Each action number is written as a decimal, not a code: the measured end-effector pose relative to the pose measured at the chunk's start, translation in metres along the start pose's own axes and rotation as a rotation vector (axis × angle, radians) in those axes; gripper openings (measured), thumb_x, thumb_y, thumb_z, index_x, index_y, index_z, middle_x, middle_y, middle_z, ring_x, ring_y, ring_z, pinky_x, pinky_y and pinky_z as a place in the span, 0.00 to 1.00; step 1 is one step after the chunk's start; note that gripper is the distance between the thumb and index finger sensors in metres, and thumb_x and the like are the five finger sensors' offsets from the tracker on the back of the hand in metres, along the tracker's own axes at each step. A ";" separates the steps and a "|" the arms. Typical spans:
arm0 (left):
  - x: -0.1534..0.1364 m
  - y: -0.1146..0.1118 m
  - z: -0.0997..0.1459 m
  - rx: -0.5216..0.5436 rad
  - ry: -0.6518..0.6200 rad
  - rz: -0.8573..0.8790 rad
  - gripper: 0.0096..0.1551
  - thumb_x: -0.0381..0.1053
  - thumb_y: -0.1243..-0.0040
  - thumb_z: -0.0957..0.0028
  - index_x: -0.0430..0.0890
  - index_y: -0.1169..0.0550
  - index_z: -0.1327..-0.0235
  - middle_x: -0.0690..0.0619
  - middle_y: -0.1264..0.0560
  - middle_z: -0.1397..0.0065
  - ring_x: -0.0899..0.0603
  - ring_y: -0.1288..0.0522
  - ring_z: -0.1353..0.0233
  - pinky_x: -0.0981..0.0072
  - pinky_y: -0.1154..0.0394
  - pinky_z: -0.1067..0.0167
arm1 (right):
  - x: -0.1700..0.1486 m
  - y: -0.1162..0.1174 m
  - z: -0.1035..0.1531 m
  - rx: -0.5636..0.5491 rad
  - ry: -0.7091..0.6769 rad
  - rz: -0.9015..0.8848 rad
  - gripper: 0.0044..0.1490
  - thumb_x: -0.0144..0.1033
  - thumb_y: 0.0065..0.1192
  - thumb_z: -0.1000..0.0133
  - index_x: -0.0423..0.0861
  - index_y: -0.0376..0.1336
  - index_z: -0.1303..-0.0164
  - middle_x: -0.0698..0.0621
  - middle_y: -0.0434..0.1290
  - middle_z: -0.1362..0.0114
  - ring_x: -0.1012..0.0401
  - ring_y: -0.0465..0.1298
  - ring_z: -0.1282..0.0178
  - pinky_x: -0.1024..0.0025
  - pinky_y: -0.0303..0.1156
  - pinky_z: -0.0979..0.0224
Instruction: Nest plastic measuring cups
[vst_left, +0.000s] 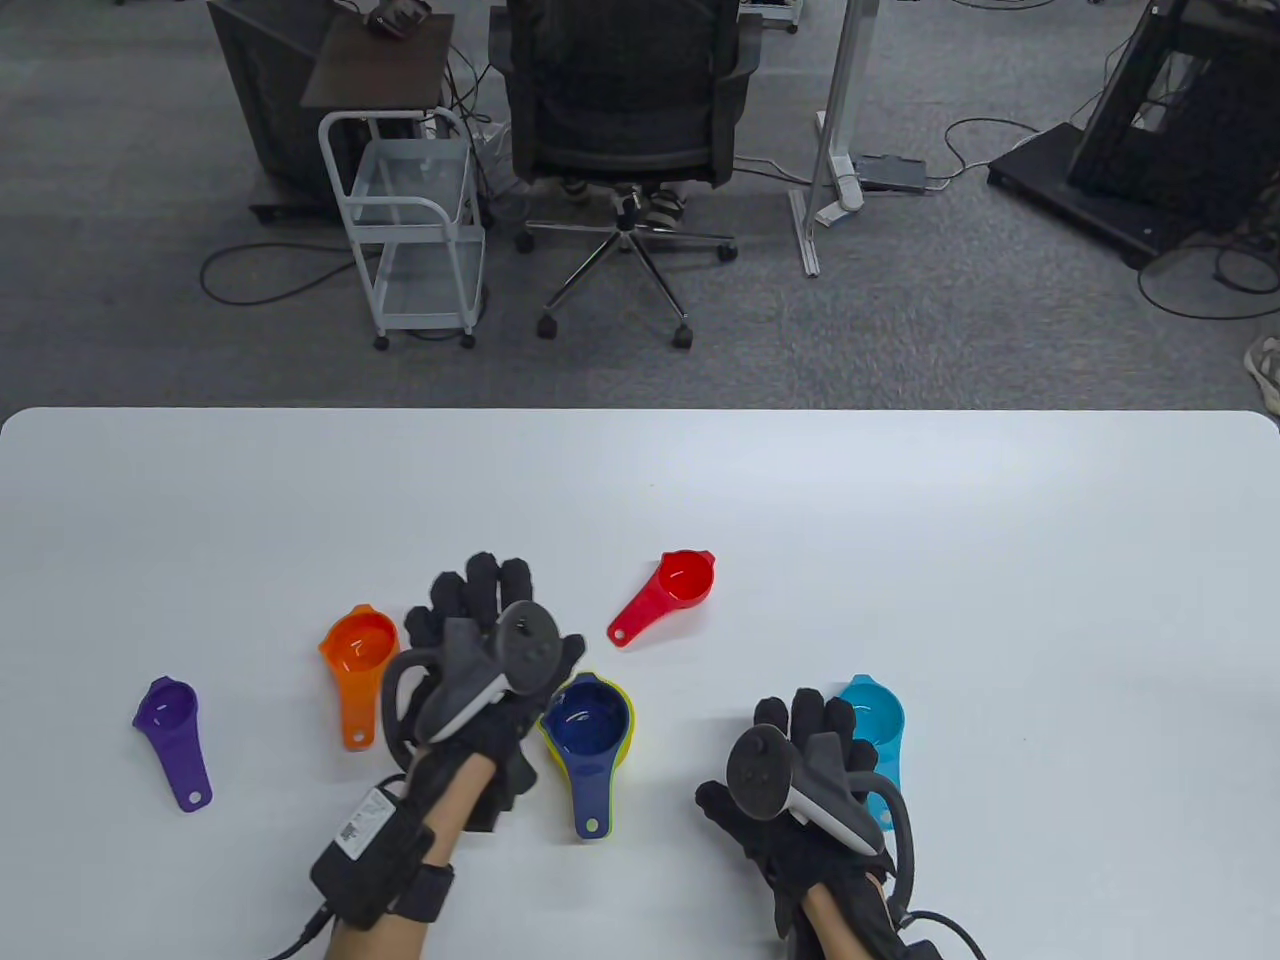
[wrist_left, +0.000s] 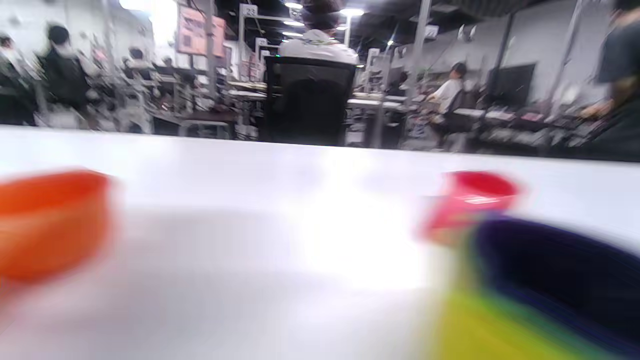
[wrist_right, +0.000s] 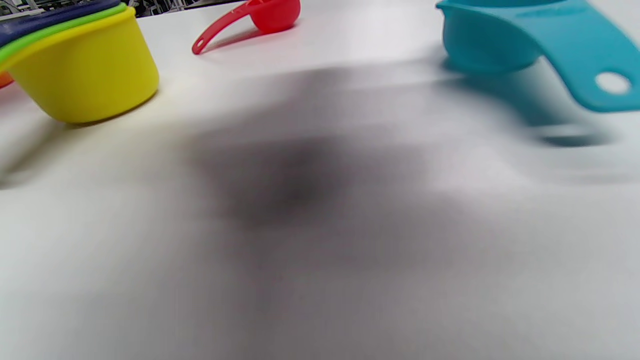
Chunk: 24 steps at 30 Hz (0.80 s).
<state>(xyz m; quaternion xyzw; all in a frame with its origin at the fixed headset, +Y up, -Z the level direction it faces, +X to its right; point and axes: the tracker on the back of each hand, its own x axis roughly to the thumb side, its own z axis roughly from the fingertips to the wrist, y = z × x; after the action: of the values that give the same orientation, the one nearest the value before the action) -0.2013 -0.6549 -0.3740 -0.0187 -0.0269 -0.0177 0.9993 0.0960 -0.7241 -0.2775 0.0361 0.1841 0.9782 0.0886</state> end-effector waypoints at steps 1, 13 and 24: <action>-0.024 -0.007 -0.007 0.025 0.032 -0.058 0.53 0.73 0.56 0.45 0.47 0.51 0.13 0.41 0.57 0.09 0.20 0.52 0.16 0.18 0.53 0.30 | 0.000 0.000 0.000 -0.002 0.002 -0.002 0.65 0.66 0.35 0.40 0.30 0.24 0.15 0.18 0.20 0.19 0.23 0.24 0.26 0.20 0.30 0.29; -0.104 -0.083 -0.056 -0.336 0.103 0.026 0.43 0.62 0.54 0.38 0.51 0.52 0.14 0.34 0.57 0.12 0.23 0.48 0.20 0.25 0.49 0.29 | -0.009 0.004 -0.007 0.037 0.026 -0.033 0.65 0.66 0.35 0.40 0.30 0.24 0.15 0.18 0.21 0.19 0.23 0.25 0.26 0.20 0.30 0.29; 0.015 -0.028 0.005 -0.111 -0.170 0.207 0.46 0.59 0.56 0.36 0.40 0.55 0.14 0.24 0.60 0.16 0.19 0.51 0.26 0.22 0.51 0.34 | -0.005 0.004 -0.006 0.027 0.015 -0.016 0.65 0.66 0.35 0.40 0.30 0.24 0.15 0.18 0.21 0.19 0.23 0.25 0.26 0.20 0.30 0.29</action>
<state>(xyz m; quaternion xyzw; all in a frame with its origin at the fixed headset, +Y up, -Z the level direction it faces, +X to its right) -0.1879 -0.6828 -0.3672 -0.0780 -0.1085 0.0856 0.9873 0.0993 -0.7313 -0.2821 0.0284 0.1984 0.9752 0.0944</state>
